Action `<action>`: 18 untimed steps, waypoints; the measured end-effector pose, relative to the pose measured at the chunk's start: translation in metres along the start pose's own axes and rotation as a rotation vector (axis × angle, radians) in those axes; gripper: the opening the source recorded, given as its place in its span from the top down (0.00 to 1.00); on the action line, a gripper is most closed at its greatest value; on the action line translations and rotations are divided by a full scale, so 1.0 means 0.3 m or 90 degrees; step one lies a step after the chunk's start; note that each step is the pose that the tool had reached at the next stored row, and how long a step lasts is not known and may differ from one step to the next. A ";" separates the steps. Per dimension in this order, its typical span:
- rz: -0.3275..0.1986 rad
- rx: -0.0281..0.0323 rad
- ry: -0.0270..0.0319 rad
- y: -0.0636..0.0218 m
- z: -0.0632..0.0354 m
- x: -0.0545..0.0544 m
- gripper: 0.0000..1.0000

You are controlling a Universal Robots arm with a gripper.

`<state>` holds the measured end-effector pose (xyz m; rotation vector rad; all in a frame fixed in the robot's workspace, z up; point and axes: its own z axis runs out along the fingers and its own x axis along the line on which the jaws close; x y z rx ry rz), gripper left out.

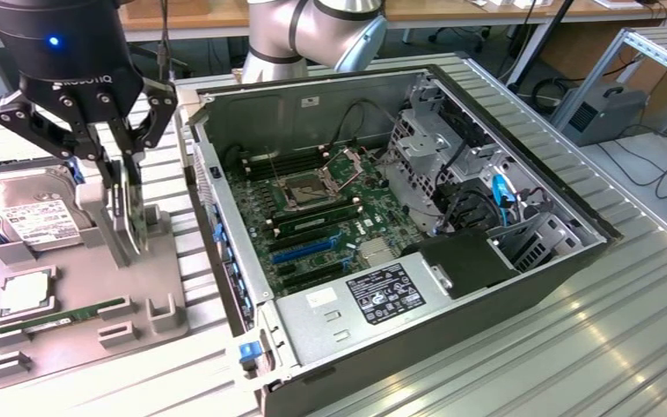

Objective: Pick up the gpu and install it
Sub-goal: 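Pick up the gpu and move the gpu toward the slot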

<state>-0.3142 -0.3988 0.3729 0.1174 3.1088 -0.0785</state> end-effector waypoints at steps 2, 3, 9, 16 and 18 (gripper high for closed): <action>0.000 0.0000 0.0000 0.000 -0.008 0.000 0.73; 0.000 0.0000 0.0000 0.000 -0.012 0.000 0.73; 0.000 0.0000 -0.0001 -0.001 -0.031 -0.001 0.73; 0.000 0.0000 -0.0001 -0.001 -0.058 -0.002 0.73; 0.000 0.0000 0.0000 -0.001 -0.065 -0.002 0.73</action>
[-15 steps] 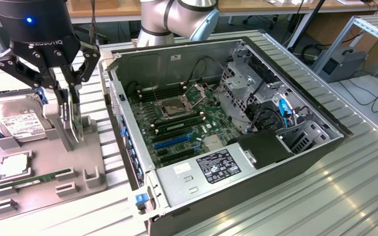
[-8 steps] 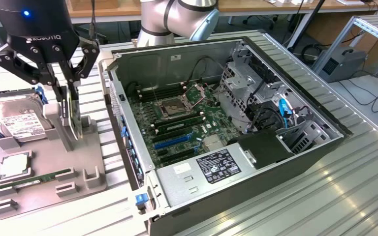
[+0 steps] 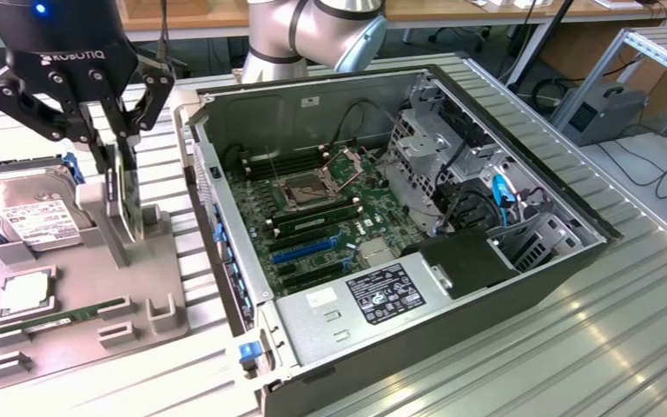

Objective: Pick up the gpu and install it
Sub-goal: 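Pick up the gpu and move the gpu toward the slot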

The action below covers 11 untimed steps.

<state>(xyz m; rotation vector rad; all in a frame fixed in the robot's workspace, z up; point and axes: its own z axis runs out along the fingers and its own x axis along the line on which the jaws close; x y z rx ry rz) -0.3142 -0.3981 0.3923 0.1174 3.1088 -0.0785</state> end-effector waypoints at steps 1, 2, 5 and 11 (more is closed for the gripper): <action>0.000 0.0000 0.0000 0.000 -0.003 0.000 0.73; 0.000 0.0000 0.0000 0.000 -0.005 0.000 0.73; 0.000 0.0000 0.0000 0.000 -0.014 0.000 0.73; 0.000 0.0000 0.0000 -0.001 -0.033 -0.001 0.73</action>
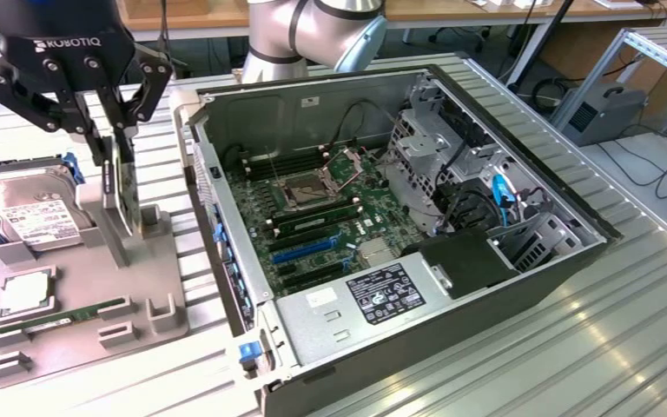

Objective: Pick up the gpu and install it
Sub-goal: 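Pick up the gpu and move the gpu toward the slot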

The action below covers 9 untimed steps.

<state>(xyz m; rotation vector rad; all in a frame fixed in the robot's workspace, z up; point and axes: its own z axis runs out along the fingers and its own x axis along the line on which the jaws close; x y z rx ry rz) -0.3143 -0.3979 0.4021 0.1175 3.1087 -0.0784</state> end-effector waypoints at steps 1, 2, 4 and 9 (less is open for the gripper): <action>0.000 0.0000 0.0000 0.000 -0.003 0.000 0.73; 0.000 0.0000 0.0000 0.000 -0.006 0.000 0.73; 0.000 0.0000 0.0000 -0.001 -0.011 0.000 0.73; 0.000 0.0000 0.0000 -0.001 -0.024 -0.001 0.73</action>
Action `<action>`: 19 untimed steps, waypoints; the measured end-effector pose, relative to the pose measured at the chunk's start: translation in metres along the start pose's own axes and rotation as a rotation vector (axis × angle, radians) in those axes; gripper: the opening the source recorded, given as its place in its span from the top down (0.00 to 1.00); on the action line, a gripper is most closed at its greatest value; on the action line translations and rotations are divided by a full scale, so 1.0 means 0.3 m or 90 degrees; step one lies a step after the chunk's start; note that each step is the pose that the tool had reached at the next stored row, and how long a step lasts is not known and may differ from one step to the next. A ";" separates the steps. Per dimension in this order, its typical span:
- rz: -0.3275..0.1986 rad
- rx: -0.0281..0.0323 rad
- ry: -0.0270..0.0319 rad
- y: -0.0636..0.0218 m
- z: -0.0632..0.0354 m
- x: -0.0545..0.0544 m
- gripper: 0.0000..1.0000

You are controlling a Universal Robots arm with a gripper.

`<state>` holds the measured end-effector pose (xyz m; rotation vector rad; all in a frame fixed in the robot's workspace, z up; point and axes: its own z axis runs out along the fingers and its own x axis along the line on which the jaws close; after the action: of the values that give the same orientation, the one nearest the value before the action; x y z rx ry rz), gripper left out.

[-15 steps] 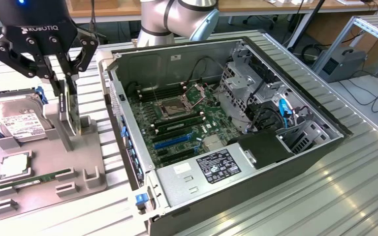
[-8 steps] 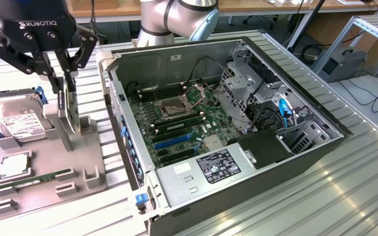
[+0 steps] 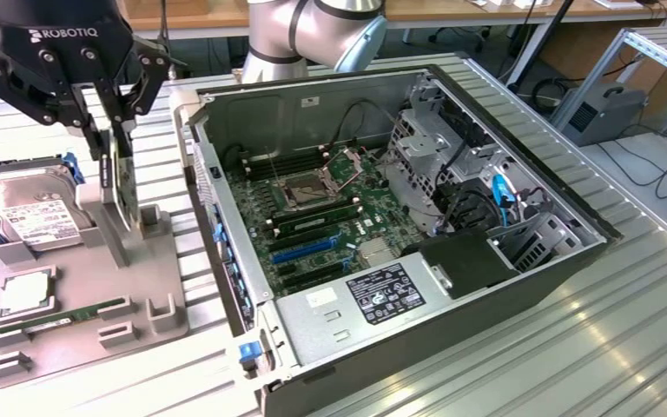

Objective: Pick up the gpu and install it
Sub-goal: 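Pick up the gpu and move the gpu toward the slot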

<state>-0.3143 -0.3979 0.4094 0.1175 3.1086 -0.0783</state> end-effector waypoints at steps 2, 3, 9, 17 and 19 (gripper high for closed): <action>0.000 0.0000 0.0000 0.000 -0.006 0.000 0.73; 0.000 0.0000 0.0000 0.000 -0.009 0.000 0.73; 0.000 0.0001 0.0001 -0.001 -0.023 -0.001 0.73; 0.000 0.0000 0.0001 -0.002 -0.042 -0.001 0.73; 0.000 0.0000 0.0000 -0.002 -0.046 -0.001 0.73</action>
<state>-0.3143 -0.3979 0.4231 0.1175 3.1087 -0.0784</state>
